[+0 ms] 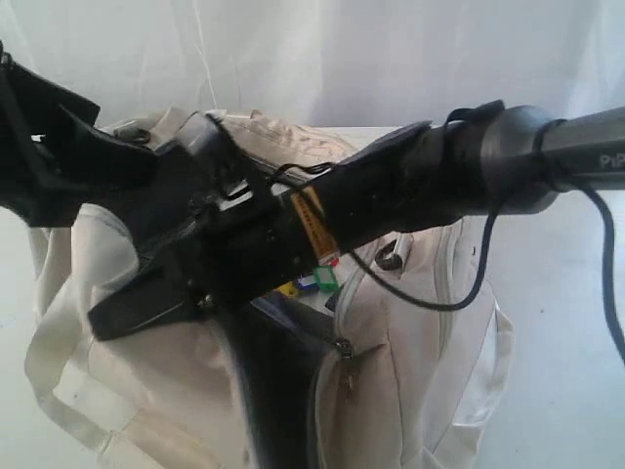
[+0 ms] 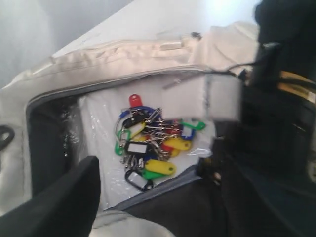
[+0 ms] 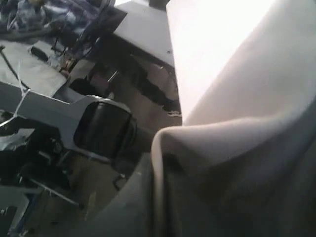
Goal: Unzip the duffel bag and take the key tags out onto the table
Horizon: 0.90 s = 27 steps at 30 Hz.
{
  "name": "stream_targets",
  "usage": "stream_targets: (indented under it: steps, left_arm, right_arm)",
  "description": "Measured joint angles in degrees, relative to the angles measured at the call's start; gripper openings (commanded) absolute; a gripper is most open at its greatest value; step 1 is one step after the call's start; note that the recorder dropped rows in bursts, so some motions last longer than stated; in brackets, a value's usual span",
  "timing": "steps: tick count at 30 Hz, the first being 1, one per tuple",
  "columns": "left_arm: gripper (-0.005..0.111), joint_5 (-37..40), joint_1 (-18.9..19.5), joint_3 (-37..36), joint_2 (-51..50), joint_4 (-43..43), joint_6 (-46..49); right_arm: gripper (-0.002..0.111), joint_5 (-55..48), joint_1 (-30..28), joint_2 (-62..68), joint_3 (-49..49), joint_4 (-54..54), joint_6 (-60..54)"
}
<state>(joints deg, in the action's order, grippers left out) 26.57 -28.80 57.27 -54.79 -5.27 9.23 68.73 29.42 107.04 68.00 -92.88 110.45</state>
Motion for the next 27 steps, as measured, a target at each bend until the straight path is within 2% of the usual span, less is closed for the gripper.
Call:
stream_targets:
  steps: [6, 8, 9, 11, 12, 16, 20, 23, 25, 27]
  left_arm:
    - [0.071, 3.31, 0.11, -0.14, -3.96, 8.96, -8.68]
    - [0.071, 4.69, 0.22, -0.26, -4.24, 10.44, -9.56]
    - [0.071, 5.41, 0.23, -0.26, -4.24, 11.28, -9.85]
    - [0.071, 6.77, 0.31, -0.26, -4.28, 12.85, -10.34]
    - [0.071, 6.90, 0.35, -0.26, -4.28, 13.11, -10.46]
    - [0.071, 5.65, 0.35, -0.14, -4.28, 15.58, -12.89]
    - [0.071, 3.35, 0.44, -0.14, -7.68, 18.32, -15.41]
    - [0.071, 0.61, 0.34, 0.08, -10.87, 16.78, -16.04]
    - [0.071, -2.64, 0.34, 0.36, -12.57, 16.38, -16.17]
    - [0.071, -11.12, 0.12, 0.84, -14.64, 14.57, -18.15]
  right_arm:
    - [0.000, -6.14, 7.34, 0.00, 0.10, 2.22, -0.12]
    - [0.006, -9.11, 8.84, 0.00, 0.09, 2.62, 0.38]
    - [0.012, -10.81, 9.41, 0.00, 0.09, 2.73, 0.70]
    - [0.063, -14.00, 10.41, 0.00, 0.09, 2.97, 1.04]
    - [0.075, -14.34, 10.50, 0.00, 0.09, 2.97, 1.04]
    - [0.071, -10.25, 10.28, 0.24, 2.01, 2.95, 2.81]
    - [0.071, -10.81, 10.38, -3.19, 2.55, -0.71, 1.60]
    - [0.069, -13.67, 9.28, -5.74, 2.57, -6.52, 1.11]
    - [0.069, -14.46, 7.70, -6.53, 2.48, -8.53, 1.11]
    - [0.068, -15.14, 3.34, -9.22, 1.64, -9.27, 0.74]
